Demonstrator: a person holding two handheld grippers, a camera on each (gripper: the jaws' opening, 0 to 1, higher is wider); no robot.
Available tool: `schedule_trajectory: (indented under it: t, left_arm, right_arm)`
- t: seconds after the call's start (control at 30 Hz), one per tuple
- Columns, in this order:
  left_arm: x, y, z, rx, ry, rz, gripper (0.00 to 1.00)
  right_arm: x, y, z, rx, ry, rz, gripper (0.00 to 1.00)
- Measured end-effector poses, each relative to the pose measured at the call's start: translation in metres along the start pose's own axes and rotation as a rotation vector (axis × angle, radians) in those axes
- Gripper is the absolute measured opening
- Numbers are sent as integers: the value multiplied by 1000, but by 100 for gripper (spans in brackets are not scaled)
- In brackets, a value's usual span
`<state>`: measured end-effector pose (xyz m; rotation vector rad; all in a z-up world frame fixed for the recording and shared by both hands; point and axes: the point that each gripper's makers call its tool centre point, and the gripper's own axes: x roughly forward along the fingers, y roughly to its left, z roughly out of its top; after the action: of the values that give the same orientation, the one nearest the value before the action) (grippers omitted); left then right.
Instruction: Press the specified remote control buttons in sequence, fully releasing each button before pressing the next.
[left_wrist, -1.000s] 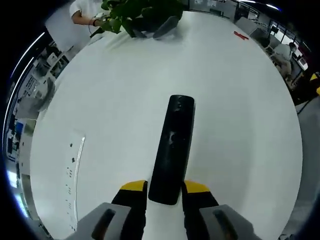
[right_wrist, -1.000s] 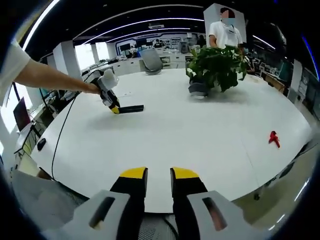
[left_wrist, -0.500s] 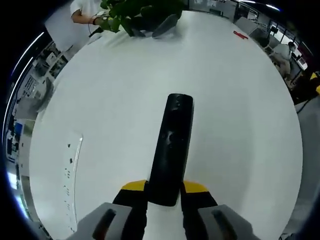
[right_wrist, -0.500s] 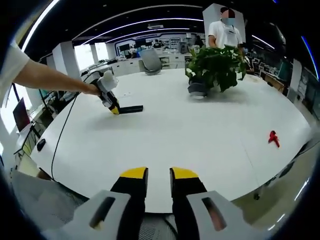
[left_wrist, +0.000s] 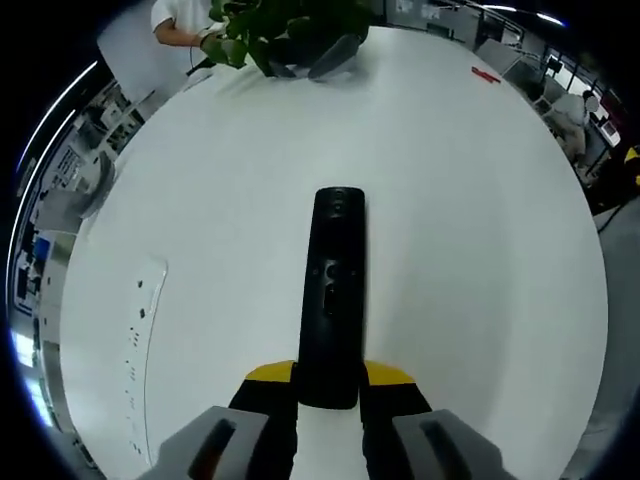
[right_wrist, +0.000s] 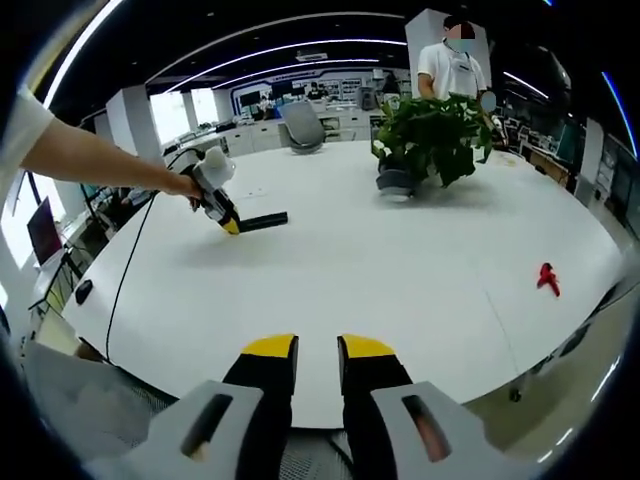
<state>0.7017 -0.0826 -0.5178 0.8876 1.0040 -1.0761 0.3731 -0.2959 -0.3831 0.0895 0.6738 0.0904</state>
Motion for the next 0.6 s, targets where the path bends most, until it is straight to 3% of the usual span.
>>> schedule_trajectory:
  t: [0.6]
  left_arm:
    - [-2, -23, 1, 28, 57, -5, 23]
  right_arm:
    - [1, 0, 1, -3, 2, -5, 13]
